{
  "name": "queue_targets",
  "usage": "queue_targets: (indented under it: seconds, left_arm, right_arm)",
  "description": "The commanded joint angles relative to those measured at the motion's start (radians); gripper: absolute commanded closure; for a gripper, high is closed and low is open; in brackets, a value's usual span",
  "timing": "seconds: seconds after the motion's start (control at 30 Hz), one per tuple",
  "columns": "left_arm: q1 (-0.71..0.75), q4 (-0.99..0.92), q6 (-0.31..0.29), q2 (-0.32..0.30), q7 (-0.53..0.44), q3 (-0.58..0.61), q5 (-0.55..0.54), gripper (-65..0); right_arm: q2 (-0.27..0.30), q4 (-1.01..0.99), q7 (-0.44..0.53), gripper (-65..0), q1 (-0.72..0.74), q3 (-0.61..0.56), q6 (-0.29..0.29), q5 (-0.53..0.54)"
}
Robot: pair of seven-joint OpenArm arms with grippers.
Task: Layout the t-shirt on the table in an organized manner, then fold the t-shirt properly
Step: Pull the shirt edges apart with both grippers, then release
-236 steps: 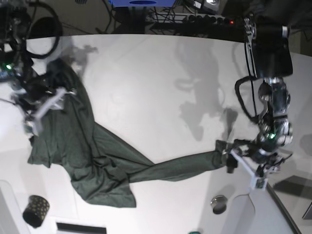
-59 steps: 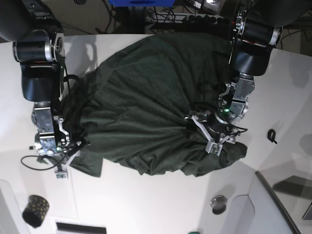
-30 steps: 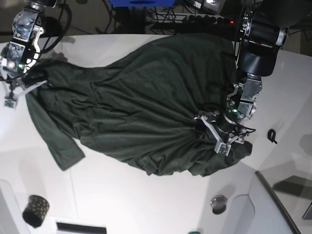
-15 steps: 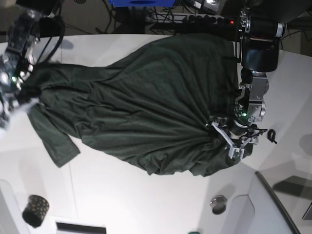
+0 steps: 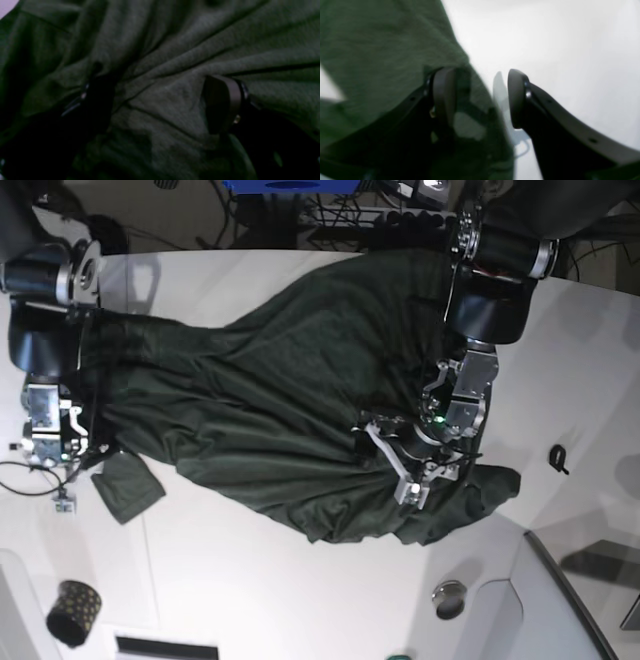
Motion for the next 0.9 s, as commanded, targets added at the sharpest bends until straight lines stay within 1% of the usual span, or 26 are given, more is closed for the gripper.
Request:
queue_targets:
  seconds: [0.0, 0.07, 0.13, 0.2, 0.23, 0.27, 0.37, 0.43, 0.53, 0.63, 0.67, 0.7, 0.73, 0.8, 0.87]
  left_arm:
    - [-0.002, -0.01, 0.014, -0.036, 0.02, -0.002, 0.018, -54.8]
    - [-0.005, -0.026, 0.014, -0.054, 0.015, -0.002, 0.018, -54.8]
    - [-0.004, -0.027, 0.014, -0.074, 0.015, -0.004, 0.018, -54.8]
    - [-0.002, -0.027, 0.014, -0.085, 0.015, -0.004, 0.018, -54.8]
    - [-0.002, -0.027, 0.014, -0.087, 0.015, -0.004, 0.018, -54.8]
    - [-0.002, -0.027, 0.014, -0.097, 0.015, -0.005, 0.018, -54.8]
    - [-0.009, -0.026, 0.014, -0.105, 0.015, -0.005, 0.011, -54.8]
    - [-0.01, -0.024, 0.014, -0.105, 0.015, -0.007, 0.01, -54.8]
    - [-0.027, -0.024, 0.014, -0.101, 0.015, -0.007, 0.008, -54.8]
    - [-0.035, -0.023, 0.014, -0.087, 0.017, -0.007, 0.007, -54.8]
    - [-0.038, -0.021, 0.014, -0.081, 0.018, -0.007, 0.007, -54.8]
    - [-0.038, -0.009, 0.011, -0.074, 0.02, -0.007, 0.007, -54.8]
    - [-0.028, 0.019, 0.011, -0.073, 0.021, -0.007, 0.007, -54.8]
    - [-0.01, 0.086, 0.01, -0.071, 0.026, -0.007, 0.005, -54.8]
    - [0.036, 0.189, 0.01, -0.074, 0.056, -0.013, 0.005, -54.8]
  right_arm:
    - [0.031, -0.017, 0.028, -21.6, 0.042, 0.004, -0.013, -0.009]
    - [0.052, -0.071, 0.036, -9.5, 0.059, 0.006, -0.013, -0.007]
    - [0.065, -0.097, 0.036, 0.0, 0.06, 0.017, -0.013, -0.004]
    - [0.066, -0.102, 0.033, -0.8, 0.059, 0.083, -0.014, 0.001]
    - [0.066, -0.102, 0.031, -1.1, 0.056, 0.126, -0.028, -0.006]
    - [0.066, -0.102, 0.031, -0.9, 0.048, 0.165, -0.048, -0.022]
    - [0.071, -0.102, 0.03, -0.8, 0.044, 0.258, -0.142, -0.088]
    - [0.08, -0.097, 0.0, -0.8, 0.034, 0.31, -0.175, -0.137]
    - [0.074, -0.003, -0.053, -1.2, -0.001, 0.383, -0.183, -0.164]
    - [0.017, 0.239, -0.127, -1.7, -0.085, 0.399, -0.177, -0.159]
    - [-0.011, 0.342, -0.145, -1.8, -0.127, 0.399, -0.154, -0.156]
    - [-0.043, 0.471, -0.159, -2.4, -0.177, 0.396, -0.086, -0.154]
    - [-0.087, 0.6, -0.171, -4.5, -0.228, 0.377, 0.024, -0.153]
    - [-0.163, 0.781, -0.208, -9.9, -0.295, 0.356, 0.227, -0.133]
    - [-0.221, 0.886, -0.309, -19.7, -0.326, 0.347, 0.402, -0.101]
